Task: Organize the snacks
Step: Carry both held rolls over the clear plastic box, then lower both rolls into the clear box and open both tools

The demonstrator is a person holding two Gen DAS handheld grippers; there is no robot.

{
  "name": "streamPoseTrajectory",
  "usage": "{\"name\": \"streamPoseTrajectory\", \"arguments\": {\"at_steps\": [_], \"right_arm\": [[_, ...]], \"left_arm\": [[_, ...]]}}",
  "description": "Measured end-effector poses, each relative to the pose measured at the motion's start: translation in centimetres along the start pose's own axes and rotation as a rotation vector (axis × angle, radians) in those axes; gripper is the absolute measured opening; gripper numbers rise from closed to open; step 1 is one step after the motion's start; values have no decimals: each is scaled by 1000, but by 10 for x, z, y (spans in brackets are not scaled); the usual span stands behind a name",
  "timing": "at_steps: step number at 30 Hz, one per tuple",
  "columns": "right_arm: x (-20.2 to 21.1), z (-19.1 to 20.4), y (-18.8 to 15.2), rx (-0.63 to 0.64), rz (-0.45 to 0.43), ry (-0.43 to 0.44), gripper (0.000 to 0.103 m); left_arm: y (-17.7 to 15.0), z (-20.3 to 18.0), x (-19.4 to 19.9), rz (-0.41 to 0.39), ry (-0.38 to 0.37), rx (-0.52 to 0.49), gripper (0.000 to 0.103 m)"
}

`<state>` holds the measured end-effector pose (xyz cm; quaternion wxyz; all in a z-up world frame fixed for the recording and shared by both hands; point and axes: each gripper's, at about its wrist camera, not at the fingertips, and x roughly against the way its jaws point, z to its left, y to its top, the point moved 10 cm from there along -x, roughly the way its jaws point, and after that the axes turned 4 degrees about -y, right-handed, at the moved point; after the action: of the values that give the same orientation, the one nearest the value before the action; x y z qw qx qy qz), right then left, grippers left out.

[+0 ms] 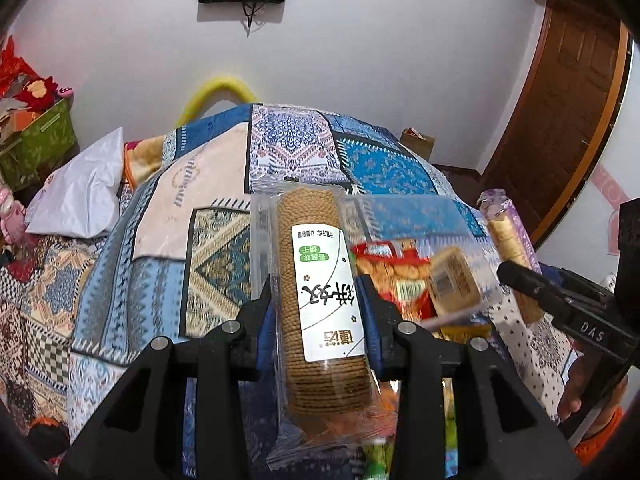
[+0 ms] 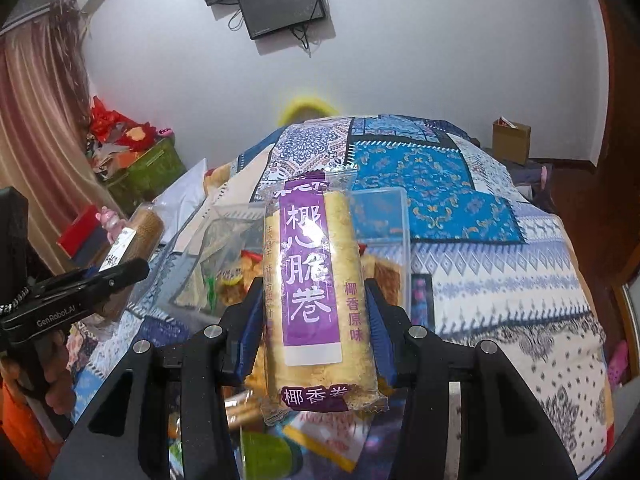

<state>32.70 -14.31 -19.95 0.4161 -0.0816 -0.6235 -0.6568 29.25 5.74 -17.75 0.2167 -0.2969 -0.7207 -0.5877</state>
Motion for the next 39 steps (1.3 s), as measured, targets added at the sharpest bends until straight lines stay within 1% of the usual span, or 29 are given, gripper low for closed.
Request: {"name": "streamPoseTrajectory", "arguments": {"at_steps": [6,13,16,19,22,25,30,32,33,35,36,39], "right_arm": [[-20,1,6,-2,19,0,44],[-48,1,1,3,71,-17,44],[-57,2,-5,1,96,-15,44],[-63,4,-10,5,114,-17,44],[-64,5,-9,25,111,-32,43],[-65,6,-10,45,112,-43,43],[-67,7,-12,88,122,-77,43],[-66,6,-12,94,133,-79,44],[-66,6,-12,94,136,-77,44],[-63,7,-12,92,137,-73,46],[-60,7,-11,91,135,-72,47],[-50,7,-8,91,115,-75,50]], "left_arm": [[11,2,-24,8,-9,27,37],[12,3,-59,38,12,24,37],[9,3,-75,65,27,12,37],[1,3,-88,106,15,21,37],[-6,5,-95,121,25,24,37],[-9,7,-99,132,39,23,36],[-9,8,-99,127,65,1,36],[-7,7,-94,114,76,-13,37],[-5,5,-91,109,79,-21,38],[-2,1,-82,96,79,-39,45],[-1,0,-79,93,74,-38,52],[1,-6,-64,75,54,-42,53]]}}
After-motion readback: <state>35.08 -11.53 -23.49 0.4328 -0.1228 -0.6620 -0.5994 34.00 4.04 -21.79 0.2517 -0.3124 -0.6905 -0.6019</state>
